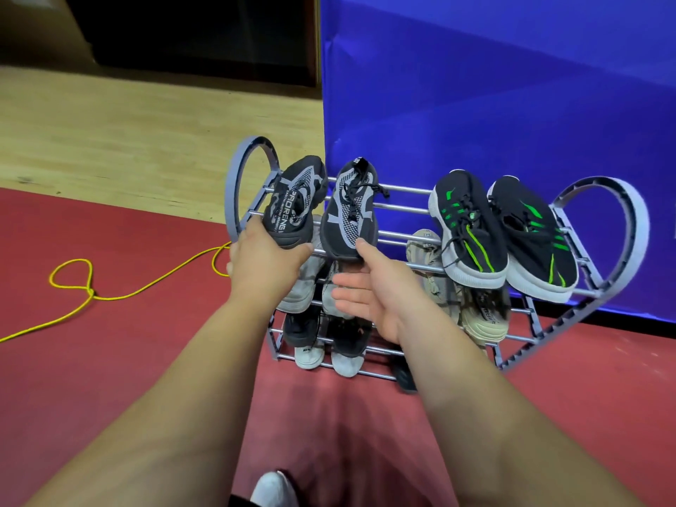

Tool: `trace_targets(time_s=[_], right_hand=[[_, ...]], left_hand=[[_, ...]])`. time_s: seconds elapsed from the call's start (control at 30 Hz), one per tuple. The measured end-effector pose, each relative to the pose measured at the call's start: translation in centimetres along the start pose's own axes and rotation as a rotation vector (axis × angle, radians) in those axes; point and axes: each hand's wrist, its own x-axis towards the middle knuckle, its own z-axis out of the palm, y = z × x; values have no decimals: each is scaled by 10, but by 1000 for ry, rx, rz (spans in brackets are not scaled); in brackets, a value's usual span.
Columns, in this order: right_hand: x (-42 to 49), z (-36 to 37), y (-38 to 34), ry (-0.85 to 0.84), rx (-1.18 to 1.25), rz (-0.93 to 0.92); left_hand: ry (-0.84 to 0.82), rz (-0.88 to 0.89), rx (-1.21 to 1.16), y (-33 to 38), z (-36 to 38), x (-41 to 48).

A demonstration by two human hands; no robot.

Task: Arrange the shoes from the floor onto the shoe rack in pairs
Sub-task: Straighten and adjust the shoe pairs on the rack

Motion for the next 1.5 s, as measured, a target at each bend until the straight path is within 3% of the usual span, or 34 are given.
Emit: trace_targets(time_s=[0.27, 0.6, 0.8, 0.97, 1.1, 1.3, 1.5], right_hand=[[8, 12, 7, -2, 227, -31], [10, 14, 9, 29, 269, -64], [1, 2, -9, 158, 203, -216], [-14, -21, -25, 242, 251, -300], [-27, -40, -28, 260, 265, -371], [-49, -69, -37, 262, 422, -441], [-66, -112, -43, 152, 538, -481]], left_hand=[[31, -5, 86, -3, 4, 5], [18, 10, 109, -5, 5, 6], [-37, 13, -14, 7, -7, 3], [53, 193, -41, 38, -22, -10], [-73, 200, -205, 55, -21, -26], [-219, 47, -484, 62, -1, -36], [-471, -278, -863, 77, 13, -40]])
